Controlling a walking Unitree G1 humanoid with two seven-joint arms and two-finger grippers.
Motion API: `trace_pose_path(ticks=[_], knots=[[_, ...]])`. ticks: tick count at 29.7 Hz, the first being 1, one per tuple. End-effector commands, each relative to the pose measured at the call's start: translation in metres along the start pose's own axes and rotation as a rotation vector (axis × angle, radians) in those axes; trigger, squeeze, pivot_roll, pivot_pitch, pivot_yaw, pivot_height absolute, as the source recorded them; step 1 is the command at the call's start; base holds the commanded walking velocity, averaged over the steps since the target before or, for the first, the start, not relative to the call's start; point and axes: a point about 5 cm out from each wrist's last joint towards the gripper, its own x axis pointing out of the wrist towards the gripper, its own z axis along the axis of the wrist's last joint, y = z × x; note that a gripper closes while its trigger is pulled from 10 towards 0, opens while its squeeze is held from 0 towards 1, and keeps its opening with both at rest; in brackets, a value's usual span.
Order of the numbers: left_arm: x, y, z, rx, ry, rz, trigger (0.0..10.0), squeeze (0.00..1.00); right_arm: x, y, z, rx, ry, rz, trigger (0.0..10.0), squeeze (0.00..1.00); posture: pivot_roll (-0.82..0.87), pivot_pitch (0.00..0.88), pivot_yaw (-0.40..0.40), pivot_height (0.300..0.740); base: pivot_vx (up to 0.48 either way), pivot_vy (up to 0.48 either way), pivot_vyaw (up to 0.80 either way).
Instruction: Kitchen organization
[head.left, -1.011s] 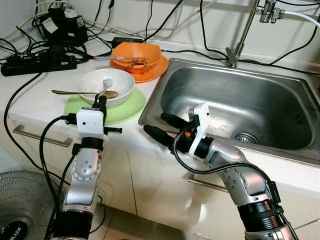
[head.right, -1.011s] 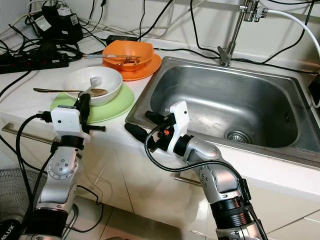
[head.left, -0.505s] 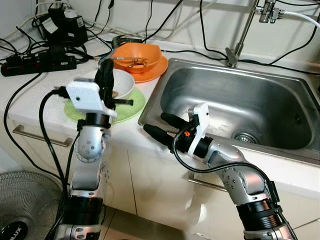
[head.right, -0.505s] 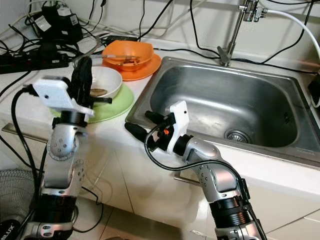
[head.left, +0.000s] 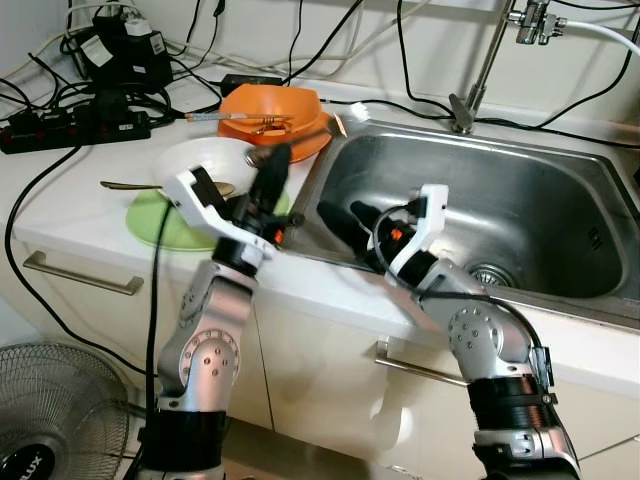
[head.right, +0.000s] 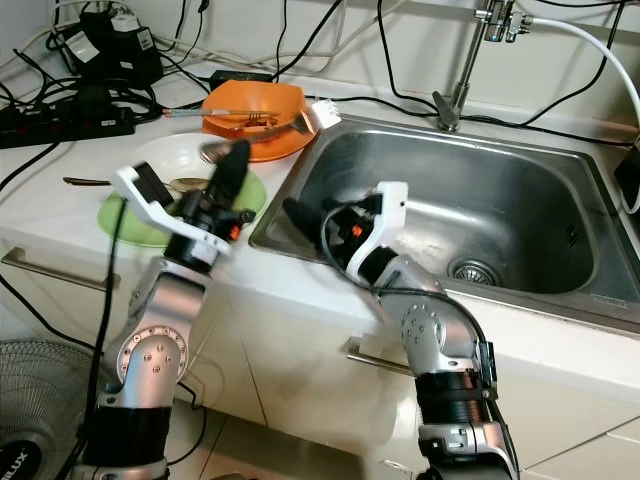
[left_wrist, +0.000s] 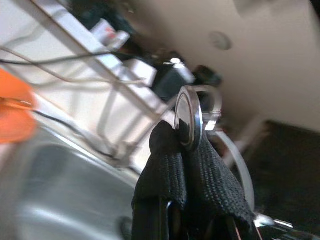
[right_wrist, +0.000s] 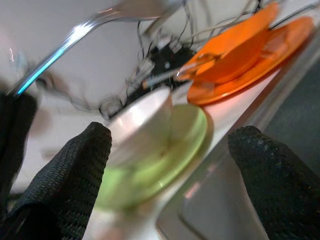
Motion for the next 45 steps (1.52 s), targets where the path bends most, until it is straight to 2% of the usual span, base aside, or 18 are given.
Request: trace_pose_path(ticks=[1, 3, 5, 7, 13, 14, 18, 19, 20, 25, 30, 37, 45], knots=[[0.0, -0.008, 0.002, -0.045, -0.001, -0.055, 0.0, 0.0, -0.002, -0.005, 0.006, 0.065, -0.025, -0.027, 10.0, 0.0, -0.07, 0.0, 0.002, 0.74, 0.0, 0.0, 0.0], [-0.002, -0.01, 0.0, -0.094, 0.028, -0.083, 0.0, 0.0, -0.003, -0.011, 0.007, 0.109, -0.034, -0.042, 10.0, 0.0, -0.07, 0.0, 0.002, 0.74, 0.0, 0.0, 0.0], [-0.004, -0.01, -0.002, -0.097, 0.049, -0.088, 0.0, 0.0, -0.003, -0.012, 0.007, 0.126, -0.036, -0.045, 10.0, 0.0, -0.07, 0.0, 0.002, 0.74, 0.0, 0.0, 0.0], [-0.006, -0.009, -0.004, -0.057, 0.078, -0.082, 0.0, 0.0, -0.003, -0.012, 0.008, 0.137, -0.036, -0.039, 10.0, 0.0, -0.07, 0.0, 0.002, 0.74, 0.0, 0.0, 0.0], [-0.007, -0.01, -0.006, -0.075, 0.093, -0.094, 0.0, 0.0, -0.004, -0.009, 0.006, 0.154, -0.024, -0.024, 10.0, 0.0, -0.08, 0.0, -0.001, 0.74, 0.0, 0.0, 0.0], [-0.007, -0.009, -0.004, -0.08, 0.083, -0.085, 0.0, 0.0, -0.005, -0.008, 0.006, 0.162, -0.022, -0.014, 10.0, 1.0, -0.08, 0.0, -0.002, 0.74, 0.0, 0.0, 0.0], [-0.008, -0.004, 0.001, -0.078, 0.055, -0.056, 0.0, 0.0, -0.007, -0.007, 0.004, 0.162, -0.006, 0.011, 10.0, 1.0, -0.08, 0.0, -0.002, 0.74, 0.0, 0.0, 0.0], [-0.008, -0.002, 0.002, -0.075, 0.05, -0.047, 0.0, 0.0, -0.008, -0.006, 0.004, 0.163, 0.001, 0.027, 10.0, 0.43, -0.08, 0.0, -0.002, 0.74, 0.0, 0.0, 0.0], [-0.008, -0.001, 0.002, -0.073, 0.046, -0.04, 0.0, 0.0, -0.008, -0.004, 0.004, 0.164, 0.006, 0.038, 10.0, 0.0, -0.08, 0.0, -0.002, 0.74, 0.0, 0.0, 0.0], [-0.01, 0.004, 0.004, -0.068, 0.038, -0.02, 0.0, 0.0, -0.014, -0.003, 0.002, 0.149, 0.03, 0.072, 10.0, 0.0, -0.08, 0.0, -0.002, 0.74, 0.0, 0.0, 0.0], [-0.011, 0.005, 0.002, -0.076, 0.048, -0.013, 0.0, 0.0, -0.015, -0.005, 0.009, 0.175, -0.008, 0.079, 10.0, 0.0, -0.09, 0.0, -0.002, 0.74, 0.0, 0.0, 0.0], [-0.014, 0.005, -0.01, -0.092, 0.085, -0.011, 0.0, 0.0, -0.008, 0.013, 0.025, 0.195, -0.087, 0.189, 10.0, 0.0, -0.09, 0.0, 0.0, 0.74, 0.0, 0.0, 0.0], [-0.015, 0.005, -0.012, -0.097, 0.1, -0.014, 0.0, 0.0, -0.003, 0.022, 0.028, 0.211, -0.087, 0.241, 10.0, 0.0, -0.09, 0.0, -0.001, 0.74, 0.0, 0.0, 0.0]])
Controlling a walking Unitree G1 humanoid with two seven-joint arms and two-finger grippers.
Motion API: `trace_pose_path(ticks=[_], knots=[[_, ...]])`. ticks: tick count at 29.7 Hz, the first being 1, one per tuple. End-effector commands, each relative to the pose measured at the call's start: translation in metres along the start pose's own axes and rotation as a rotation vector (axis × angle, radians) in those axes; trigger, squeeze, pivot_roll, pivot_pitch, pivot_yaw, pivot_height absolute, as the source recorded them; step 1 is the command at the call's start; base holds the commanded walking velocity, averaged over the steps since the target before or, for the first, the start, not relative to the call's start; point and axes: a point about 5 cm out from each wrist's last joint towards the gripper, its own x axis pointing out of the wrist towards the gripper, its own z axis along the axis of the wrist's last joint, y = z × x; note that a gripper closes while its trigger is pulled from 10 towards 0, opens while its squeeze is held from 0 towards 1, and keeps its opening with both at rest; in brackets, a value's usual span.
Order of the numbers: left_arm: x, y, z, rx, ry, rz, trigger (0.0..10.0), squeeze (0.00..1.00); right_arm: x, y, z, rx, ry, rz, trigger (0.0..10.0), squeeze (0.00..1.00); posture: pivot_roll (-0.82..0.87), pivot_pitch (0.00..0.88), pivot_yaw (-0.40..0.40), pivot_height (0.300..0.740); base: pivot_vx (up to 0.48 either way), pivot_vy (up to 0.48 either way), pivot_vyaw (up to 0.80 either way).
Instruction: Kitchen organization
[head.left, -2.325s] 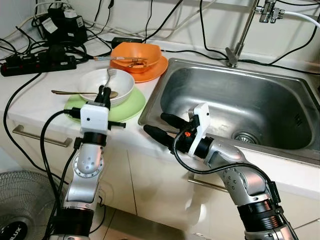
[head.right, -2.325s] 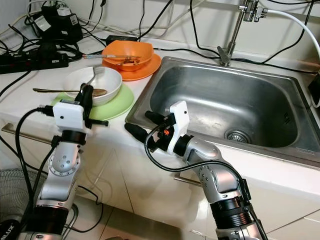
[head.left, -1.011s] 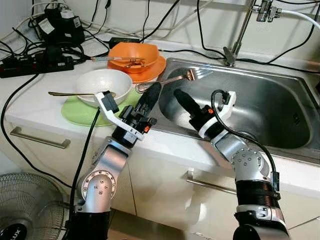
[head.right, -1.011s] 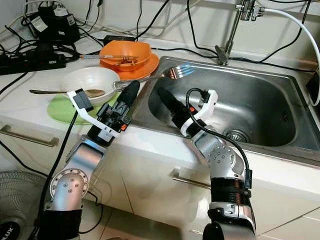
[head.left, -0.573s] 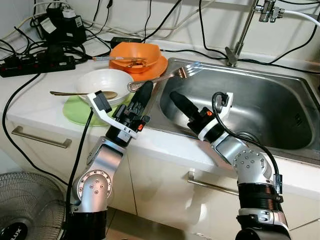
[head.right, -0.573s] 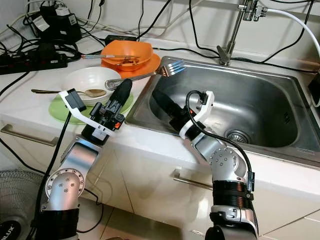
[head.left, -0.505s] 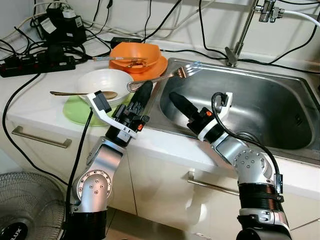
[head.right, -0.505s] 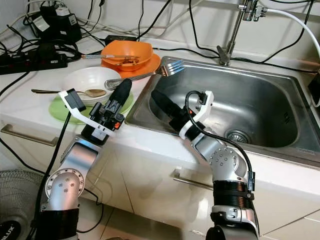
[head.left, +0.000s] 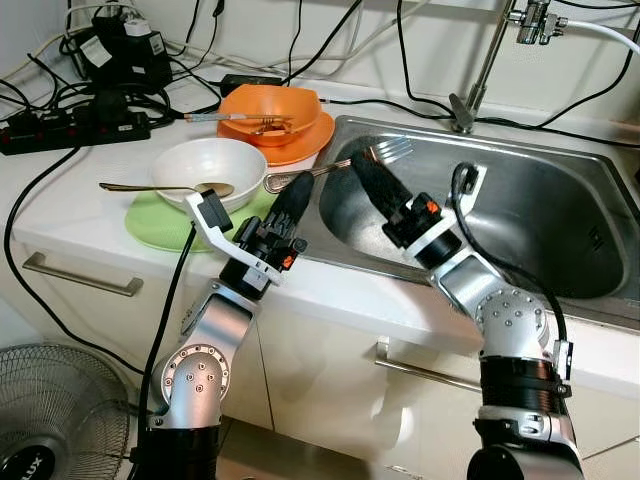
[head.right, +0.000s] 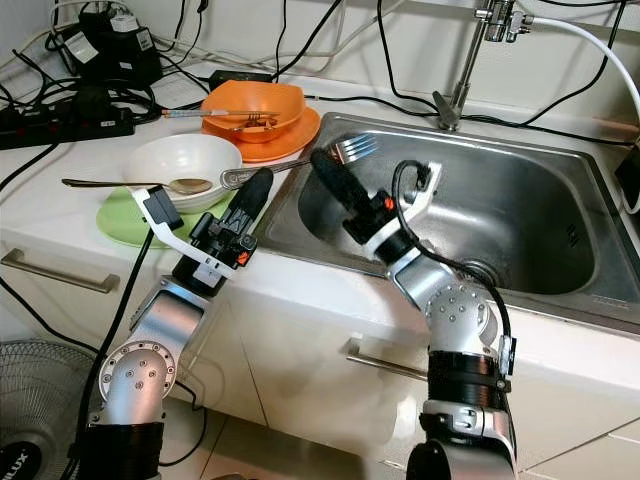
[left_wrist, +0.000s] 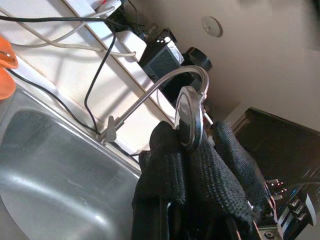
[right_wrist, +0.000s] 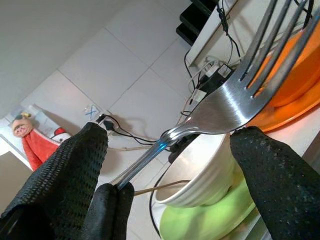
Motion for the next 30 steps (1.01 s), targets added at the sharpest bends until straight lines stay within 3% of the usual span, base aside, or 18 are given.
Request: trace_pose_path(ticks=[1, 6, 7, 8, 30], knots=[[-0.0009, -0.0007, -0.0047, -0.005, 0.022, -0.009, 0.0, 0.0, 0.0031, 0.0067, 0.0028, -0.006, -0.002, 0.036, 10.0, 0.0, -0.09, 0.0, -0.001, 0.74, 0.0, 0.0, 0.0], [-0.0014, -0.0037, -0.0113, -0.029, 0.048, -0.027, 0.0, 0.0, 0.0076, 0.0078, 0.0008, 0.007, -0.009, 0.044, 9.6, 0.0, -0.09, 0.0, 0.0, 0.74, 0.0, 0.0, 0.0], [-0.0014, -0.0036, -0.0115, -0.031, 0.049, -0.027, 0.0, 0.0, 0.0087, 0.0084, 0.0014, 0.007, -0.012, 0.047, 5.5, 0.0, -0.09, 0.0, 0.0, 0.74, 0.0, 0.0, 0.0], [-0.0013, -0.0039, -0.0117, -0.033, 0.055, -0.031, 0.0, 0.0, 0.0104, 0.0087, 0.0029, 0.006, -0.019, 0.047, 0.2, 0.0, -0.09, 0.0, -0.001, 0.74, 0.0, 0.0, 0.0], [-0.0027, -0.0032, -0.0127, -0.038, 0.062, -0.029, 0.0, 0.0, 0.0099, 0.0055, 0.0051, -0.006, -0.029, 0.03, 0.0, 0.0, -0.09, 0.0, -0.001, 0.74, 0.0, 0.0, 0.0]])
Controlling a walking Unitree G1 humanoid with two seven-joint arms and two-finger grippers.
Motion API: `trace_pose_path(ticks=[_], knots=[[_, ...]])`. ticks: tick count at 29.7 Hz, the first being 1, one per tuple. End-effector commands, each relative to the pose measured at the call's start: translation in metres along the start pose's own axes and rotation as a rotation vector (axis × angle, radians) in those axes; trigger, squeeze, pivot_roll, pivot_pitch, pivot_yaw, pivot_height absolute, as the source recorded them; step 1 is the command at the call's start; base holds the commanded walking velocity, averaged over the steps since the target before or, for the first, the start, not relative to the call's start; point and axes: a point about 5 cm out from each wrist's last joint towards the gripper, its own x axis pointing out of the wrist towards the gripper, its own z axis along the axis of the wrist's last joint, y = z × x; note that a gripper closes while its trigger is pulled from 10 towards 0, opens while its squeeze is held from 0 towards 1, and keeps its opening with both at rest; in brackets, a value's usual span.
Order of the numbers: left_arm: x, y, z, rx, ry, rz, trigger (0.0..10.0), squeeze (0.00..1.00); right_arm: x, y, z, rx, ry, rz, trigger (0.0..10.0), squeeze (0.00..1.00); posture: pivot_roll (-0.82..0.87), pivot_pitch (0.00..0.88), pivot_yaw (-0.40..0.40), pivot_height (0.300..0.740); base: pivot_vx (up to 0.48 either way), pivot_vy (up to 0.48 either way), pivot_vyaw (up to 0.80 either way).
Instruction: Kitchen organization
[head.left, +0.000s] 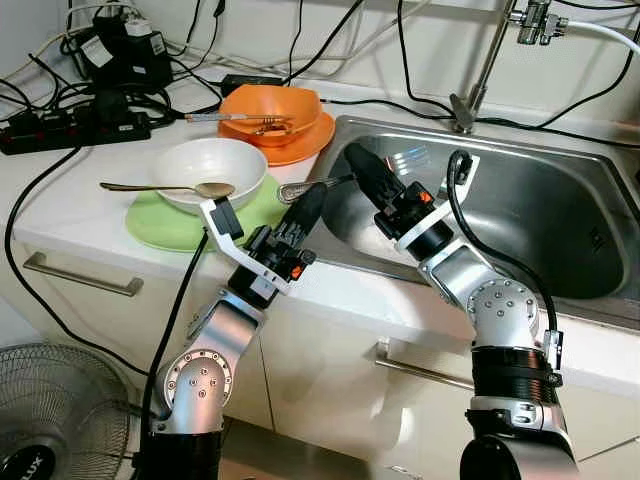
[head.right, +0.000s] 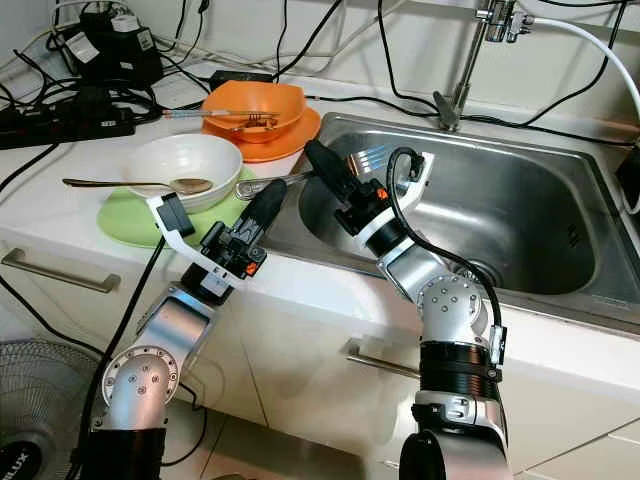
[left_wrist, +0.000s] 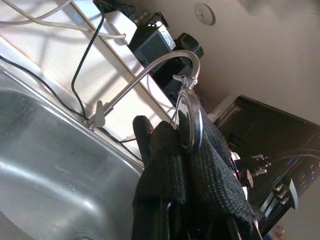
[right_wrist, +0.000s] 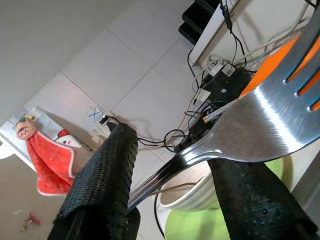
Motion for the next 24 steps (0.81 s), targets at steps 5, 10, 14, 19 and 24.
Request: trace_pose_path(ticks=[5, 10, 14, 19, 24], knots=[[0.0001, -0.0011, -0.0033, -0.001, 0.016, 0.001, 0.0, 0.0, 0.0033, 0.0059, 0.0065, -0.027, -0.021, 0.03, 0.0, 0.0, -0.09, 0.0, -0.004, 0.74, 0.0, 0.0, 0.0], [0.0001, -0.0005, -0.0025, 0.002, 0.015, 0.003, 0.0, 0.0, 0.0038, 0.006, 0.0068, -0.026, -0.024, 0.031, 0.0, 0.0, -0.09, 0.0, -0.003, 0.74, 0.0, 0.0, 0.0], [-0.0003, 0.0009, -0.0016, -0.001, 0.012, 0.008, 0.0, 0.0, 0.0044, 0.0049, 0.0081, -0.024, -0.034, 0.021, 0.0, 0.0, -0.08, 0.0, -0.003, 0.74, 0.0, 0.0, 0.0], [-0.0029, 0.0058, 0.0001, -0.006, 0.01, 0.02, 0.0, 0.0, 0.006, 0.0027, 0.0109, -0.036, -0.048, 0.001, 0.0, 0.0, -0.08, 0.0, -0.002, 0.74, 0.0, 0.0, 0.0], [-0.0037, 0.0068, -0.0008, -0.008, 0.012, 0.025, 0.0, 0.0, 0.0066, 0.0018, 0.0128, -0.039, -0.054, -0.004, 0.0, 0.0, -0.08, 0.0, -0.001, 0.74, 0.0, 0.0, 0.0]])
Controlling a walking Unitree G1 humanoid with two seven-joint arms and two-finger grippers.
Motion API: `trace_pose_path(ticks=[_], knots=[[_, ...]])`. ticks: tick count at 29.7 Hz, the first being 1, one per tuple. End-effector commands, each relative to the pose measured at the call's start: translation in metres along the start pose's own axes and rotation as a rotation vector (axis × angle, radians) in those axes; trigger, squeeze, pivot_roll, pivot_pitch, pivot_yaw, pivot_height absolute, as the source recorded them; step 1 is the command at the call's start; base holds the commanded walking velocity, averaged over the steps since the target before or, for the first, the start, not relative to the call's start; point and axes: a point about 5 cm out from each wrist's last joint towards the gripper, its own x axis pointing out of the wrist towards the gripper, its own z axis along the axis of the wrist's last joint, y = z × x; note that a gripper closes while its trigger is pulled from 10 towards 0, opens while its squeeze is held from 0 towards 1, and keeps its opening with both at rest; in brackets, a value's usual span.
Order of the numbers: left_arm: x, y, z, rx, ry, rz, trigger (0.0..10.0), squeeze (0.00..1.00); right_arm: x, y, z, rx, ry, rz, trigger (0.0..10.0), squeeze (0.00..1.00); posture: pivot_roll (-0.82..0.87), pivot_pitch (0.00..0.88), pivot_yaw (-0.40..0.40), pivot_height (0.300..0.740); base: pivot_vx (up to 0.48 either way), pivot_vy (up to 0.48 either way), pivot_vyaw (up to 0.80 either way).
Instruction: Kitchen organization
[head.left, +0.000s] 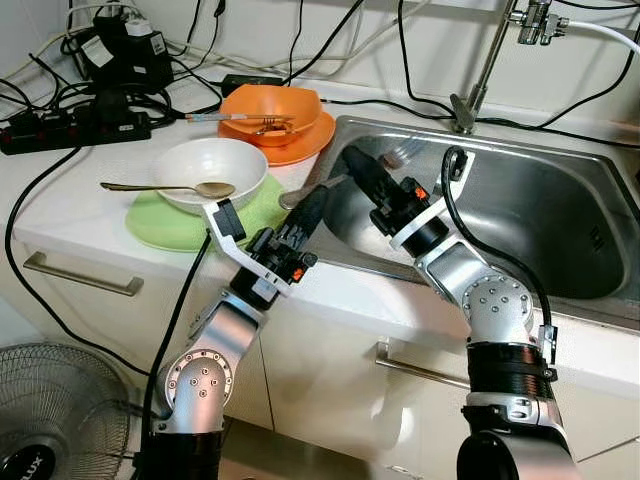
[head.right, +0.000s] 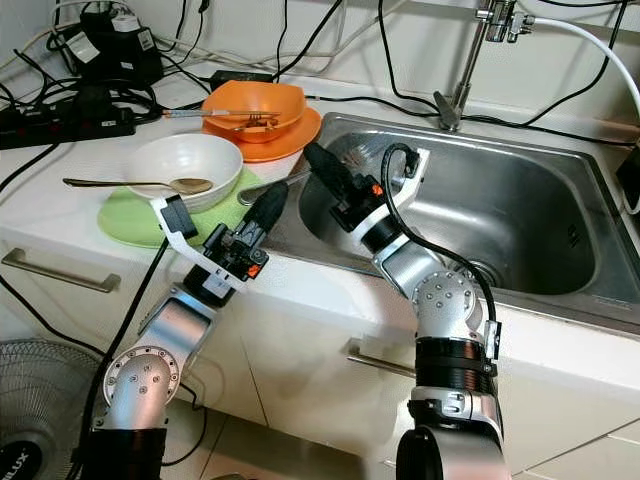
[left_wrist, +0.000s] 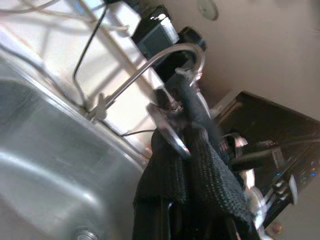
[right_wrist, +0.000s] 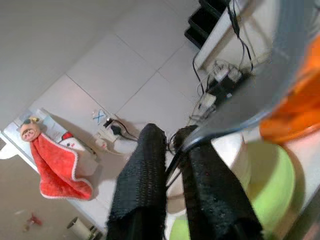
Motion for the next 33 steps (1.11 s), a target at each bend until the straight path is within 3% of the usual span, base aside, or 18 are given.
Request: trace_pose_path(ticks=[1, 4, 5, 6, 7, 14, 19, 22, 23, 28, 29, 33], knots=[[-0.001, 0.0, 0.001, 0.007, -0.004, -0.003, 0.0, 0.0, -0.003, -0.004, 0.009, -0.026, -0.036, -0.027, 0.0, 0.0, -0.09, 0.0, 0.001, 0.74, 0.0, 0.0, 0.0], [0.0, 0.003, -0.001, 0.003, 0.013, 0.013, 0.0, 0.08, -0.001, -0.003, 0.012, -0.03, -0.048, -0.027, 0.0, 0.0, -0.09, 0.0, 0.004, 0.74, 0.0, 0.0, 0.0], [0.001, 0.004, -0.001, 0.004, 0.017, 0.019, 3.3, 0.75, 0.0, -0.003, 0.012, -0.031, -0.05, -0.027, 0.0, 0.0, -0.09, 0.0, 0.004, 0.74, 0.0, 0.0, 0.0], [0.001, 0.006, -0.002, 0.019, 0.026, 0.034, 8.2, 1.0, 0.0, -0.003, 0.013, -0.033, -0.053, -0.027, 0.0, 0.0, -0.09, 0.0, 0.008, 0.74, 0.0, 0.0, 0.0], [0.002, 0.008, -0.002, 0.027, 0.034, 0.041, 10.0, 1.0, 0.001, -0.003, 0.014, -0.035, -0.056, -0.027, 0.0, 0.0, -0.09, 0.0, 0.008, 0.74, 0.0, 0.0, 0.0], [0.004, 0.013, -0.007, 0.056, 0.067, 0.067, 10.0, 1.0, 0.001, -0.006, 0.02, -0.058, -0.092, -0.066, 0.0, 0.0, -0.1, 0.0, 0.016, 0.74, 0.0, 0.0, 0.0], [0.004, 0.017, -0.008, 0.113, 0.083, 0.104, 10.0, 1.0, -0.001, -0.018, 0.029, -0.133, -0.132, -0.174, 0.0, 0.0, -0.09, 0.0, 0.021, 0.74, 0.0, 0.0, 0.0], [0.003, 0.022, -0.008, 0.203, 0.106, 0.143, 10.0, 1.0, -0.005, -0.034, 0.035, -0.266, -0.134, -0.301, 0.0, 0.0, -0.09, 0.0, 0.024, 0.74, 0.0, 0.0, 0.0], [0.003, 0.022, -0.008, 0.203, 0.106, 0.143, 10.0, 1.0, -0.005, -0.034, 0.035, -0.266, -0.134, -0.301, 0.0, 0.0, -0.09, 0.0, 0.024, 0.74, 0.0, 0.0, 0.0], [0.003, 0.025, -0.009, 0.353, 0.165, 0.151, 10.0, 1.0, -0.019, -0.064, 0.059, -0.691, -0.068, -0.613, 0.0, 0.0, -0.07, 0.0, 0.033, 0.74, 0.0, 0.0, 0.0], [0.003, 0.025, -0.009, 0.353, 0.165, 0.151, 10.0, 1.0, -0.019, -0.064, 0.059, -0.691, -0.068, -0.613, 0.0, 0.0, -0.07, 0.0, 0.033, 0.74, 0.0, 0.0, 0.0], [0.006, 0.023, -0.012, 0.416, 0.197, 0.133, 10.0, 1.0, -0.031, -0.08, 0.067, -0.866, 0.014, -0.783, 0.0, 0.0, -0.06, 0.0, 0.041, 0.74, 0.0, 0.0, 0.0]])
